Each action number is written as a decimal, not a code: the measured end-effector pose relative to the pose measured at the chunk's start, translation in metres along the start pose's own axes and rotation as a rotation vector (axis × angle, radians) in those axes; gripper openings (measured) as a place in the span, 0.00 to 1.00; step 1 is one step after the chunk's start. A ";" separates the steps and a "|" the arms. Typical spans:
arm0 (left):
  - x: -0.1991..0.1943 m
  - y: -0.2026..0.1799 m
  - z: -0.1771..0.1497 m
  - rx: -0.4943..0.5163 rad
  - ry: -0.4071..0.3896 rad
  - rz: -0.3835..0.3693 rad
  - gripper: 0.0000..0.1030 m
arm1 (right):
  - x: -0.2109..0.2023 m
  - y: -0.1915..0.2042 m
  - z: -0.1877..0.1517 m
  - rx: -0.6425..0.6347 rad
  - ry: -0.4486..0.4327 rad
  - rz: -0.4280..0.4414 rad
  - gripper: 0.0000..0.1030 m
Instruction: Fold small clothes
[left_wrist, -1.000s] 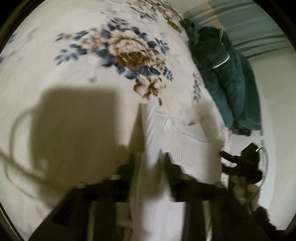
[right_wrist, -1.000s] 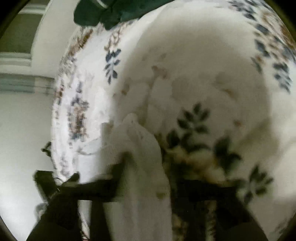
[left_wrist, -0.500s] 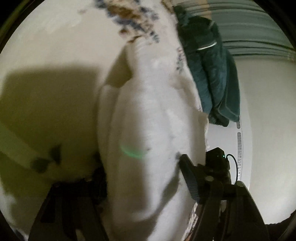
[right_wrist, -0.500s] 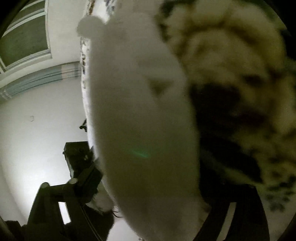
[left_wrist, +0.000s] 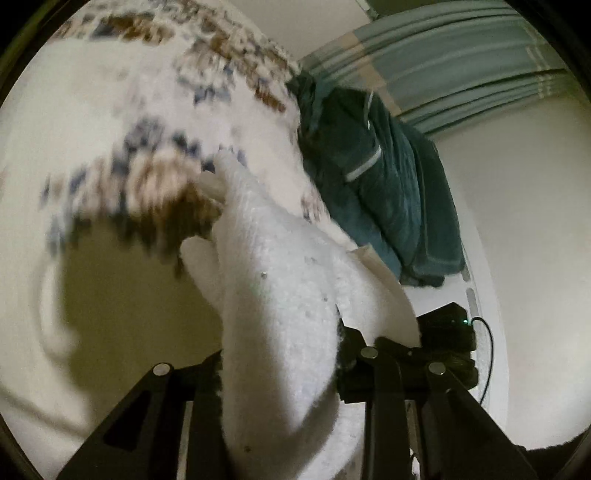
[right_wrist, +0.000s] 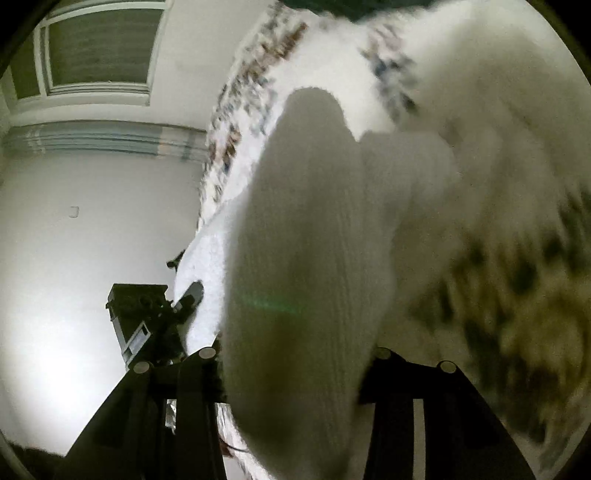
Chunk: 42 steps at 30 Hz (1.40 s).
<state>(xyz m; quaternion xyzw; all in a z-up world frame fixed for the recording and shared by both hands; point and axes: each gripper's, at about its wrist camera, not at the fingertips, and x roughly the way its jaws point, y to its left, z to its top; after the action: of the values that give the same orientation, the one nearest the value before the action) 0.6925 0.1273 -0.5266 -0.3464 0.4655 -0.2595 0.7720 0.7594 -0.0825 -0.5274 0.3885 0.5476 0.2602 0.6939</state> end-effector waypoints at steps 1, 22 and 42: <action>0.005 0.003 0.015 0.009 -0.006 0.002 0.24 | 0.007 0.006 0.014 -0.015 -0.009 -0.007 0.43; 0.019 0.020 0.013 0.158 -0.081 0.716 0.70 | 0.058 0.033 0.050 -0.283 -0.064 -0.862 1.00; -0.126 -0.225 -0.080 0.345 -0.210 0.853 0.99 | -0.174 0.267 -0.150 -0.344 -0.389 -1.079 1.00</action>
<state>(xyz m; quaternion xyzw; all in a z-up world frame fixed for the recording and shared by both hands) 0.5485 0.0540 -0.3107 -0.0152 0.4357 0.0440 0.8989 0.5860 -0.0309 -0.2246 -0.0217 0.4804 -0.1202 0.8685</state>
